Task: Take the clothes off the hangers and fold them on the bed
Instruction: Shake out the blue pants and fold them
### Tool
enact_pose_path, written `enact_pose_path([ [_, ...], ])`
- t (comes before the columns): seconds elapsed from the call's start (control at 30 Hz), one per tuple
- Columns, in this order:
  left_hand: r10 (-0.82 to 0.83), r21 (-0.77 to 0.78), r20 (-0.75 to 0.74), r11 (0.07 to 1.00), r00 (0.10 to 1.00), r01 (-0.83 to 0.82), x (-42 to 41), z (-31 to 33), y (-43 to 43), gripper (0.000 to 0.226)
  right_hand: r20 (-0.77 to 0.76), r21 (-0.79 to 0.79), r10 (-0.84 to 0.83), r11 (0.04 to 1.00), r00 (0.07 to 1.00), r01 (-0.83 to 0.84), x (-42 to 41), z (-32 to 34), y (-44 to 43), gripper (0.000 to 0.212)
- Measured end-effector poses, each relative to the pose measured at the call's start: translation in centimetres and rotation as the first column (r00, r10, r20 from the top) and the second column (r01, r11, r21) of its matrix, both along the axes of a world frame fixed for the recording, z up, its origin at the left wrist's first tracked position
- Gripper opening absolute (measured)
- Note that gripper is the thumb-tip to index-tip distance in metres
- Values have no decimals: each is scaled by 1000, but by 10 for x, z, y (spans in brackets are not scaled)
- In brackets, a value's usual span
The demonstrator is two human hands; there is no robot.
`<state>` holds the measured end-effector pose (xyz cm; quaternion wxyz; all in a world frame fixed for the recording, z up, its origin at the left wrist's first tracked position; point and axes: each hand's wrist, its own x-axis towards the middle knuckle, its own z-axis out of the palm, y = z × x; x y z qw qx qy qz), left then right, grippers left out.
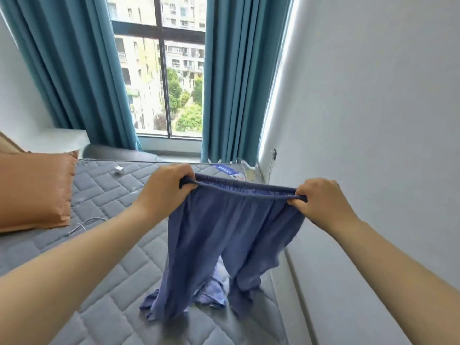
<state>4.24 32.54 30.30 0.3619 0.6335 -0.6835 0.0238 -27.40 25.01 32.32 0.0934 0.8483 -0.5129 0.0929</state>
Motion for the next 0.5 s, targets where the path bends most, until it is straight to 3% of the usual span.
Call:
enact_pose_path([
  [0.2,-15,-209,111,977,994,38,10,126,9,15,182,-156,80,986,980,-52,5,121,16,45],
  [0.4,39,-306,113,952,993,-2,15,187,28,19,320,-226,165,970,933,-94,8,185,31,3],
  [0.5,58,-286,90,958,994,-30,15,201,36,19,379,-188,174,976,909,-109,6,197,35,17],
])
